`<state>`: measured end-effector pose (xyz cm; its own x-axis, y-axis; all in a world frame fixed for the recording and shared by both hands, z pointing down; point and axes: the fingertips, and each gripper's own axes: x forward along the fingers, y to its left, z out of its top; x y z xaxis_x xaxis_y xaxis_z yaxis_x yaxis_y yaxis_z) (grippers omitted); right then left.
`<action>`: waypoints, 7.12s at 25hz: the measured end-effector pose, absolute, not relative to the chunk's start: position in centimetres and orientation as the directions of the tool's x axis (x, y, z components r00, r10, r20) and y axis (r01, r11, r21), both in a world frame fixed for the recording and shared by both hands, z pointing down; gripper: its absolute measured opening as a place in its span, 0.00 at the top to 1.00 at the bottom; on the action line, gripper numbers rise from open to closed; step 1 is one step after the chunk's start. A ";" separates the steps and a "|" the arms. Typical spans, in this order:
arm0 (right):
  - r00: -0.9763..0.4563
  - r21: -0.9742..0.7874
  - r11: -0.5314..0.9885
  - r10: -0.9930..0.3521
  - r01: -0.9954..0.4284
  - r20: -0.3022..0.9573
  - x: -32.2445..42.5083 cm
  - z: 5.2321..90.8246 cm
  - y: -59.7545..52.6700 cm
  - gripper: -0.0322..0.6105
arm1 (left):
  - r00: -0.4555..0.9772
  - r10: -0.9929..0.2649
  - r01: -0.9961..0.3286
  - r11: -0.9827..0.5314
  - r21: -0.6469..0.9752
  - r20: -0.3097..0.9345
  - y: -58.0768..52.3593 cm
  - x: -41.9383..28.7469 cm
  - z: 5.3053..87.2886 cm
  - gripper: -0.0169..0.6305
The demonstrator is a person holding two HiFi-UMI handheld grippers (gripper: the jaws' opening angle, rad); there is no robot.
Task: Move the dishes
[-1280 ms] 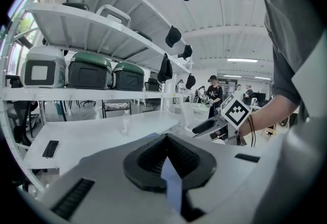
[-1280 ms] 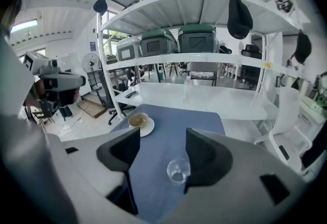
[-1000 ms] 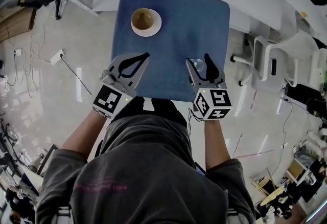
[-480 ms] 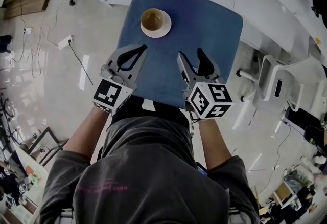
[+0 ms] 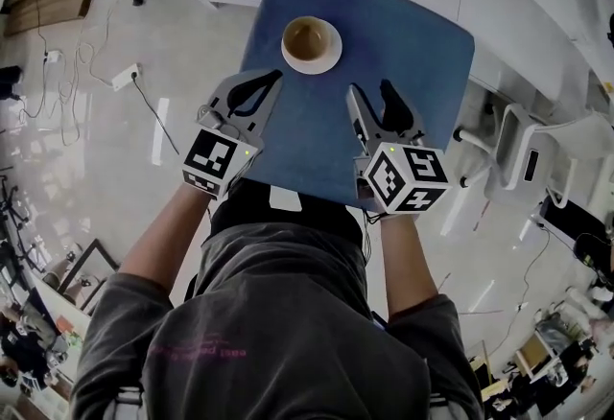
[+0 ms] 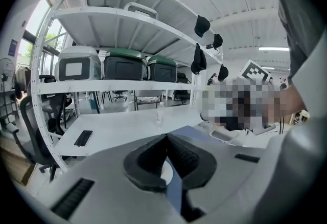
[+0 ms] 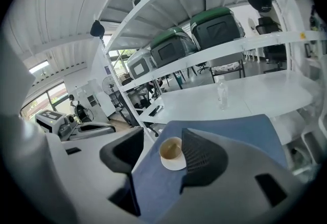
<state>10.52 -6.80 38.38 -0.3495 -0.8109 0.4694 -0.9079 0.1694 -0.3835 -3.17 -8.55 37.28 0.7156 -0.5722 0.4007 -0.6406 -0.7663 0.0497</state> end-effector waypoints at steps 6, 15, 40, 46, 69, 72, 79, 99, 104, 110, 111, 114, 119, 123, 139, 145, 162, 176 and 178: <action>-0.287 -0.366 0.096 -0.809 -0.925 0.513 9.3 41.4 -9.1 0.59 | 0.743 -0.522 -0.610 -0.786 0.102 0.418 -11.9 -5.5 40.0 0.97; -0.218 -0.348 -0.008 -0.767 -0.937 0.604 8.9 48.9 -12.1 0.59 | 0.743 -0.451 -0.593 -0.786 0.174 0.494 -17.3 -7.7 47.6 0.90; -0.245 -0.348 -0.087 -0.553 -0.934 0.796 10.4 64.0 -15.4 0.62 | 0.590 -0.061 -0.550 -0.760 0.346 0.805 -20.3 -6.5 64.4 0.78; -0.284 -0.373 -0.079 -0.513 -0.924 0.811 9.7 64.8 -15.7 0.66 | 0.548 -0.009 -0.569 -0.738 0.364 0.837 -20.3 -6.5 65.5 0.79; -0.345 -0.442 -0.129 -0.449 -0.888 0.824 8.8 66.3 -16.2 0.79 | 0.572 0.072 -0.636 -0.591 0.497 0.817 -20.4 -5.5 66.0 0.86; -0.354 -0.452 -0.136 -0.444 -0.881 0.823 8.7 66.4 -16.3 0.82 | 0.577 0.090 -0.636 -0.574 0.516 0.812 -20.3 -5.3 66.2 0.86; -0.386 -0.508 -0.196 -0.444 -0.839 0.809 8.7 66.5 -16.3 0.84 | 0.625 0.127 -0.651 -0.459 0.604 0.770 -20.1 -4.8 66.3 0.89; -0.461 -0.589 -0.252 -0.421 -0.768 0.781 7.3 65.5 -15.6 0.87 | 0.623 0.145 -0.674 -0.399 0.621 0.769 -19.6 -6.1 65.4 0.92; -0.468 -0.597 -0.246 -0.426 -0.764 0.774 6.8 64.7 -15.4 0.87 | 0.629 0.138 -0.669 -0.404 0.623 0.765 -19.5 -6.5 64.6 0.92; -0.456 -0.590 -0.246 -0.435 -0.769 0.776 6.3 63.4 -15.0 0.87 | 0.640 0.128 -0.658 -0.417 0.627 0.757 -19.2 -7.0 63.5 0.92; -0.453 -0.588 -0.249 -0.437 -0.769 0.777 6.3 63.2 -14.7 0.88 | 0.641 0.129 -0.655 -0.421 0.627 0.756 -19.1 -7.0 63.2 0.92; -0.440 -0.583 -0.258 -0.446 -0.770 0.779 6.2 62.7 -14.2 0.87 | 0.643 0.134 -0.644 -0.438 0.627 0.754 -18.8 -7.1 62.7 0.92; -0.401 -0.571 -0.284 -0.481 -0.770 0.780 4.5 60.8 -12.8 0.87 | 0.655 0.144 -0.613 -0.474 0.633 0.742 -17.9 -8.5 61.1 0.92; -0.372 -0.568 -0.310 -0.509 -0.762 0.777 3.2 60.0 -11.1 0.87 | 0.654 0.161 -0.585 -0.512 0.629 0.739 -16.8 -9.7 60.1 0.92; -0.334 -0.589 -0.394 -0.549 -0.705 0.766 3.0 58.9 -2.3 0.87 | 0.601 0.234 -0.552 -0.570 0.609 0.764 -10.0 -8.7 58.7 0.92; -0.337 -0.590 -0.424 -0.534 -0.687 0.776 5.2 59.5 2.6 0.87 | 0.570 0.272 -0.549 -0.576 0.606 0.775 -5.3 -6.4 59.4 0.92; -0.325 -0.598 -0.503 -0.528 -0.625 0.784 8.6 62.3 10.6 0.87 | 0.507 0.351 -0.520 -0.603 0.604 0.787 2.1 -2.5 62.0 0.92; -0.330 -0.601 -0.555 -0.515 -0.576 0.791 8.9 65.3 13.8 0.87 | 0.453 0.401 -0.516 -0.611 0.601 0.796 4.9 -1.9 64.8 0.92; -0.329 -0.599 -0.560 -0.513 -0.572 0.793 9.0 65.5 14.1 0.87 | 0.449 0.405 -0.514 -0.613 0.601 0.797 5.1 -1.7 65.1 0.92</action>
<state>9.04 14.13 65.52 -0.3290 -0.5125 0.7931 -0.5724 -0.5598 -0.5992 -1.68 5.12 65.06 0.4485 0.4051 0.7967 -0.5137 -0.6126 0.6007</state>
